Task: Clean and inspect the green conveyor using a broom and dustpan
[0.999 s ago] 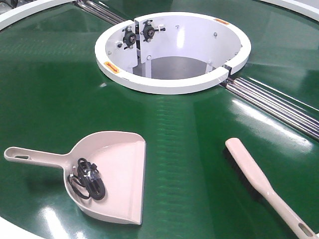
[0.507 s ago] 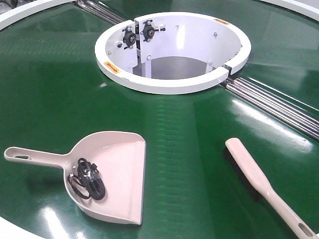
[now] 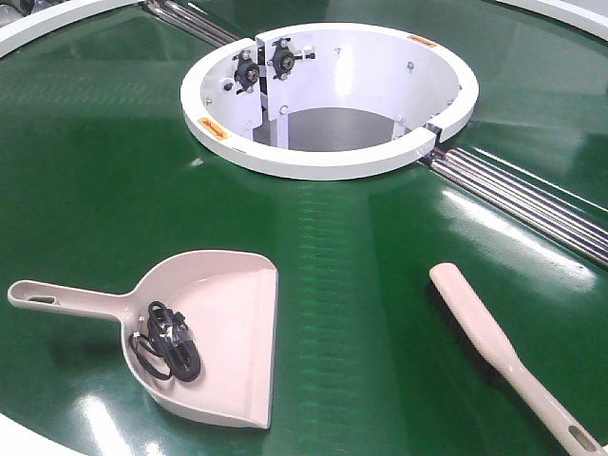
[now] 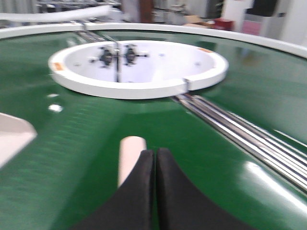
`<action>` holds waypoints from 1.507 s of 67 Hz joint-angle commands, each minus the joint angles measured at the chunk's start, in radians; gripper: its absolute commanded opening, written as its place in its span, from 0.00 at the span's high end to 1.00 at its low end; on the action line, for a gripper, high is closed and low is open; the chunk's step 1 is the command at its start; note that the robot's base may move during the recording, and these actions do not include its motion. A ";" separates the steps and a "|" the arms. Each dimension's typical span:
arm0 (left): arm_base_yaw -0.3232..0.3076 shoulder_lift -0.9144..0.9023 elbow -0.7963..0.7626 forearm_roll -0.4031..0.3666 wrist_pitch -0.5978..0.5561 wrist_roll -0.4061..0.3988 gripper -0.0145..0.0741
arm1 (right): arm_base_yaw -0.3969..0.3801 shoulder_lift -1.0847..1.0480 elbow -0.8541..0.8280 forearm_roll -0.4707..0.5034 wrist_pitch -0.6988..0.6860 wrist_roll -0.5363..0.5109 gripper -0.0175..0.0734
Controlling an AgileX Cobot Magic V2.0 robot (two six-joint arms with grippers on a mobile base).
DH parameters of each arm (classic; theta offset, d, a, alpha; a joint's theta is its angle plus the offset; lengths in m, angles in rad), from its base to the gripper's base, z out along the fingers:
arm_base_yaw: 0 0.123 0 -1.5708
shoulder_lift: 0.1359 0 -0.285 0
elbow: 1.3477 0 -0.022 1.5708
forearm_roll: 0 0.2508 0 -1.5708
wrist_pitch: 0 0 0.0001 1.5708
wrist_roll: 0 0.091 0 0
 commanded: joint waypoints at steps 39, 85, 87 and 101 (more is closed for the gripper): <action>0.002 -0.015 0.031 -0.001 -0.078 -0.008 0.85 | -0.073 -0.009 0.253 -0.125 -0.363 0.162 0.82; 0.002 -0.015 0.031 -0.001 -0.078 -0.008 0.85 | -0.073 -0.009 0.253 -0.121 -0.360 0.171 0.82; 0.002 -0.015 0.031 -0.001 -0.078 -0.008 0.85 | -0.073 -0.009 0.253 -0.121 -0.360 0.171 0.82; 0.002 -0.015 0.031 -0.001 -0.078 -0.008 0.85 | -0.073 -0.009 0.253 -0.121 -0.360 0.171 0.82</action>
